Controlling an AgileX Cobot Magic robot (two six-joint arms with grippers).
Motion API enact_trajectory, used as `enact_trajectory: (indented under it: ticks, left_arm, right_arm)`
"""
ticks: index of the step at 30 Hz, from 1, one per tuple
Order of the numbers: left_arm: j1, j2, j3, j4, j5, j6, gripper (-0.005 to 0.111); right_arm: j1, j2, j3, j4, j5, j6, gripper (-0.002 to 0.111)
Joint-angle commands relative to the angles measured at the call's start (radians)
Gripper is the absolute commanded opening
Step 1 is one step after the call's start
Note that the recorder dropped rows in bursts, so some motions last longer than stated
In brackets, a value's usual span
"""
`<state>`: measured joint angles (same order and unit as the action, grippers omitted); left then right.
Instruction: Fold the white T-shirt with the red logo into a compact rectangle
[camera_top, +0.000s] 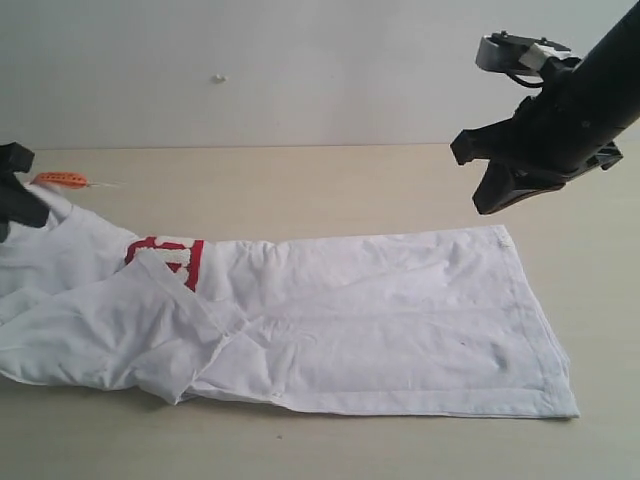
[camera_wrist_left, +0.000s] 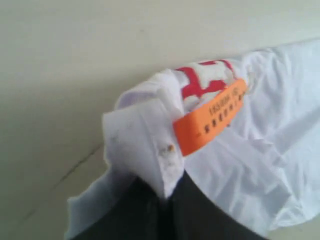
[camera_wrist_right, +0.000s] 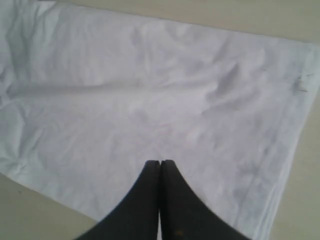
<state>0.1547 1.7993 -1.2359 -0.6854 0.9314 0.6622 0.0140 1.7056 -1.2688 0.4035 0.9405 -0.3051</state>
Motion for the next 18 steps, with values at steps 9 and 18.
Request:
enact_trajectory:
  ticks: [9, 18]
  left_arm:
    - [-0.378, -0.05, -0.146, -0.005, -0.08, -0.26, 0.0]
    - [-0.663, 0.019, -0.24, -0.011, -0.239, -0.377, 0.0]
  right_arm:
    - [0.001, -0.214, -0.007, 0.041, -0.02, -0.041, 0.0]
    - [0.001, -0.284, -0.007, 0.041, -0.006, -0.041, 0.0]
